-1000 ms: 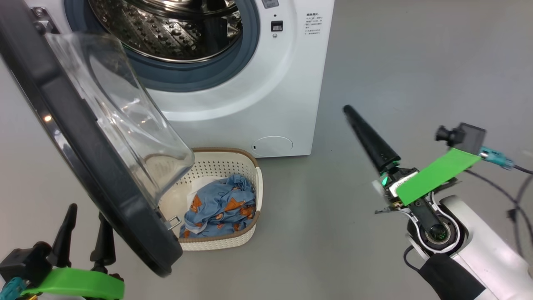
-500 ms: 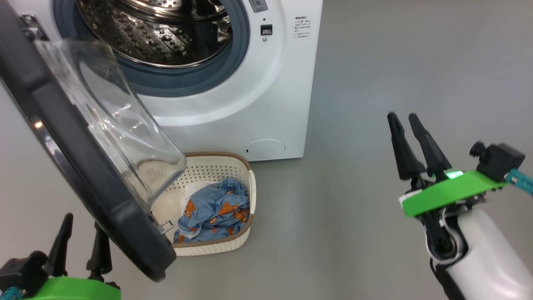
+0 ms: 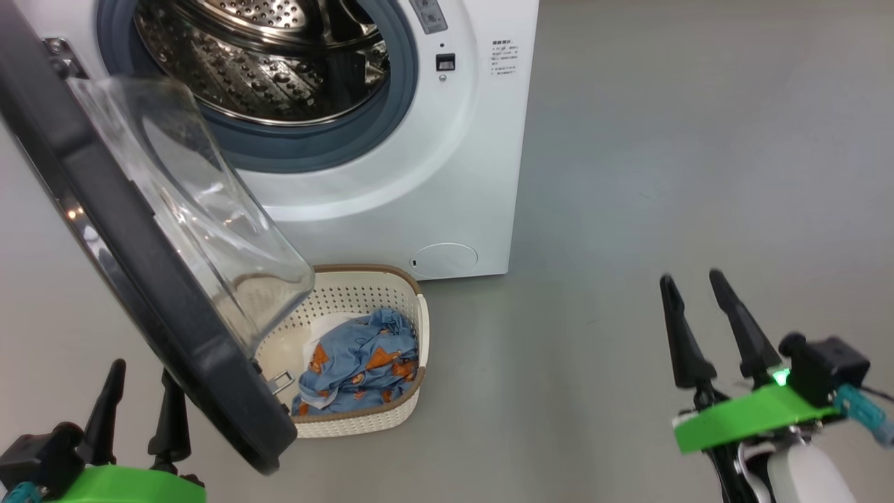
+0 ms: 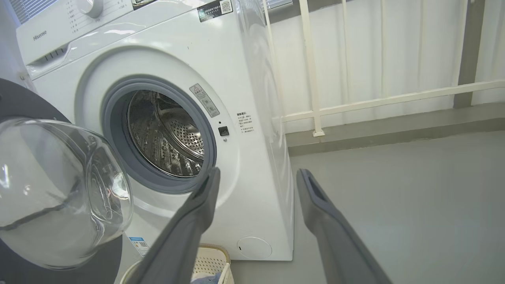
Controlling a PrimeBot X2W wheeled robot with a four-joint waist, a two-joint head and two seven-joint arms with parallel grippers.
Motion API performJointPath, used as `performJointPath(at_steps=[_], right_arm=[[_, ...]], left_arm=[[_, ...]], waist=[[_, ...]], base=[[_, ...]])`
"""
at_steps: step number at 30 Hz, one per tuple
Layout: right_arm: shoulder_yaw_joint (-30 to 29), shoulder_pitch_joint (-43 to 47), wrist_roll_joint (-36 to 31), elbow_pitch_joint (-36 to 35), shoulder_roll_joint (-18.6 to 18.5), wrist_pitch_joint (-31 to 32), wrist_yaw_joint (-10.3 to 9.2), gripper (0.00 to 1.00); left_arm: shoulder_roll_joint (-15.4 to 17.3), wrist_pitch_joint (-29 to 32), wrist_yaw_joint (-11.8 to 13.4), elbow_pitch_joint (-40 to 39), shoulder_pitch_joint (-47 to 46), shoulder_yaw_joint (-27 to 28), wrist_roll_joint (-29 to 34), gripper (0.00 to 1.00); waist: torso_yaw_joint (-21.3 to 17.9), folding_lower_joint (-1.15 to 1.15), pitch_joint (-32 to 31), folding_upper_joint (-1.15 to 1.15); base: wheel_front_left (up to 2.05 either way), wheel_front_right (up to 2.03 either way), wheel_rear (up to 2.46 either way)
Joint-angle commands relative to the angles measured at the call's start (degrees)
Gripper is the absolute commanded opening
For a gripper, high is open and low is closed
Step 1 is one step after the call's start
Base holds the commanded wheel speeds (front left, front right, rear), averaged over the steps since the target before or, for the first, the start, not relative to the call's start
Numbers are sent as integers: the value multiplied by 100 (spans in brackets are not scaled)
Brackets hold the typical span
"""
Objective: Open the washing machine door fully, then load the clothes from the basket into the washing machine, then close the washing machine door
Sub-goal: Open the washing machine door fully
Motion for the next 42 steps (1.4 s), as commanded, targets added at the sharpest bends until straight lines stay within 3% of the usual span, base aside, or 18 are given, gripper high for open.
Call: performJointPath(at_steps=[1,12,42], right_arm=[[72,56,-141,-208,52,-67,17,100],[-306,756,-1181,-655,204,-67,17,100],[-470,925,-1369,-468,212,-68,17,100]], left_arm=[[102,-37,-14,-159,-41,194,38,100],[74,-37,-14,-236,13,198,127,100],[112,-37,-14,-237,103,29,346,100]], waist=[[-5,0,-6,0],[-33,0,-17,0],[90,0,-98,0]], base=[[0,0,0],[0,0,0],[0,0,0]])
